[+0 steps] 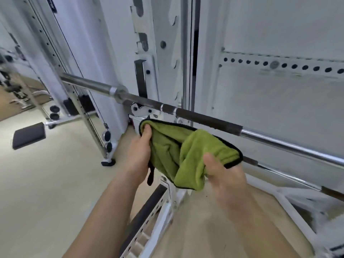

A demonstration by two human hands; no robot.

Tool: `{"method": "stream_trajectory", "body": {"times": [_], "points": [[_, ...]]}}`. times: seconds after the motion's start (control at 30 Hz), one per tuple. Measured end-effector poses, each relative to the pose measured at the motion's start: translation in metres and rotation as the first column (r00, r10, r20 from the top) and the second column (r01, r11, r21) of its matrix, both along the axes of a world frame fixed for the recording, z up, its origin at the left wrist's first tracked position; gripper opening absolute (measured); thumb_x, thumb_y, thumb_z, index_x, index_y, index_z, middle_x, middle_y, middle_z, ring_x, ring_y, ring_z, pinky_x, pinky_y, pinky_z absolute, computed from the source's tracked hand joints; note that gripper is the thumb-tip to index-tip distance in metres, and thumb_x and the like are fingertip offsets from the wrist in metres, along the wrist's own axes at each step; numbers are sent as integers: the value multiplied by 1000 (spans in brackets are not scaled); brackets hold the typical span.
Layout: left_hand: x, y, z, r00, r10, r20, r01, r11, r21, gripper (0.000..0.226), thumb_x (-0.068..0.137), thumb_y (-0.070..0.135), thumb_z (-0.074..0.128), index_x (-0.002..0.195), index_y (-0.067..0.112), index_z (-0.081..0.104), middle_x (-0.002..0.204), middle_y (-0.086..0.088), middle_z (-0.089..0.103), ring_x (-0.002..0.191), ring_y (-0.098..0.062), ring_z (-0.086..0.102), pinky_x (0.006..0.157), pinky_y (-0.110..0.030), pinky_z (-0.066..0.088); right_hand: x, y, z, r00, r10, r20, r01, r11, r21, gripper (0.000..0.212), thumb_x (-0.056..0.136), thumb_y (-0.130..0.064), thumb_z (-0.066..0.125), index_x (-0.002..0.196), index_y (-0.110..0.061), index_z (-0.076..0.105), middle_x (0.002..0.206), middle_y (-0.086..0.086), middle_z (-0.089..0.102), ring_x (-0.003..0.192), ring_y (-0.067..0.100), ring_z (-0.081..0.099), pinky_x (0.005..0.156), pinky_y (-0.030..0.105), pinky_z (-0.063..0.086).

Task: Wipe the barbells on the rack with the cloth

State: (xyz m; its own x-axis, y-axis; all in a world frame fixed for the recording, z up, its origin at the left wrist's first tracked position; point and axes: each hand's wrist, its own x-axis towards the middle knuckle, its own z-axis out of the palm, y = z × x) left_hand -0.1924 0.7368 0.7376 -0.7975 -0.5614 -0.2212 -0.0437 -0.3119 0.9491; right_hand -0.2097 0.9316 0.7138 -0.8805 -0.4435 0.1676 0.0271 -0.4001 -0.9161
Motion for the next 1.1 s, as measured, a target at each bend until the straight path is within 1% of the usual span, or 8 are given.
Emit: {"method": "stream_trajectory", "body": {"times": [0.3,0.4,0.43,0.5,0.57,0.63,0.73,1.1], "points": [[-62,-96,57,967,54,-251,27,951,309,28,105,27,52,110,4,67,98,-13,78,86,-26,77,69,-40,64,-56,-69,69,988,51,-149,34,855,518,8,87,-5,76,94,-9,73,94,10,78,92,27,76,90,47,60],[-86,-112,65,907,-45,-419,3,995,-100,19,102,12,54,119,9,63,113,-10,72,108,-25,70,96,-42,57,-85,-96,119,923,-47,-382,278,770,575,10,93,-8,68,96,2,68,97,20,73,91,33,73,86,46,62],[-94,-115,59,895,-137,-424,-49,915,-400,30,100,9,55,129,12,59,124,-6,67,117,-18,64,105,-36,50,-96,-105,127,879,-105,-466,389,724,570,12,95,-12,67,94,0,68,95,20,73,90,33,72,83,44,61],[-113,-125,30,908,-348,-234,-96,371,-924,49,93,8,59,141,17,50,141,0,57,130,-10,51,118,-34,35,-118,-125,129,796,-61,-602,568,418,709,20,98,-27,61,87,-10,64,88,13,69,90,33,68,78,40,56],[-129,-133,-1,941,-337,14,-60,-209,-976,50,87,19,65,136,20,56,141,0,58,133,-18,51,122,-51,24,-132,-137,111,810,101,-578,587,-111,802,35,100,-47,49,92,-15,58,102,9,61,107,36,59,84,44,47],[-134,-136,-16,938,-320,133,9,-360,-933,51,87,42,63,132,19,57,130,0,62,125,-23,55,120,-54,25,-133,-145,82,837,136,-531,541,-353,763,57,100,-61,38,125,-13,54,129,13,55,122,38,49,91,48,44],[-142,-138,-25,928,-337,159,-11,-450,-893,67,87,59,60,136,15,50,126,-5,61,122,-28,54,117,-50,31,-124,-157,32,712,249,-657,702,-297,648,64,101,-59,24,148,-19,42,128,10,63,113,35,59,89,47,45],[-153,-178,-6,912,-407,54,-171,-495,-852,39,93,39,49,117,16,70,111,0,75,102,-25,70,109,-49,41,-140,-212,1,359,164,-919,933,-93,348,35,101,-38,38,117,-17,61,107,5,60,89,28,56,80,42,38]]}}
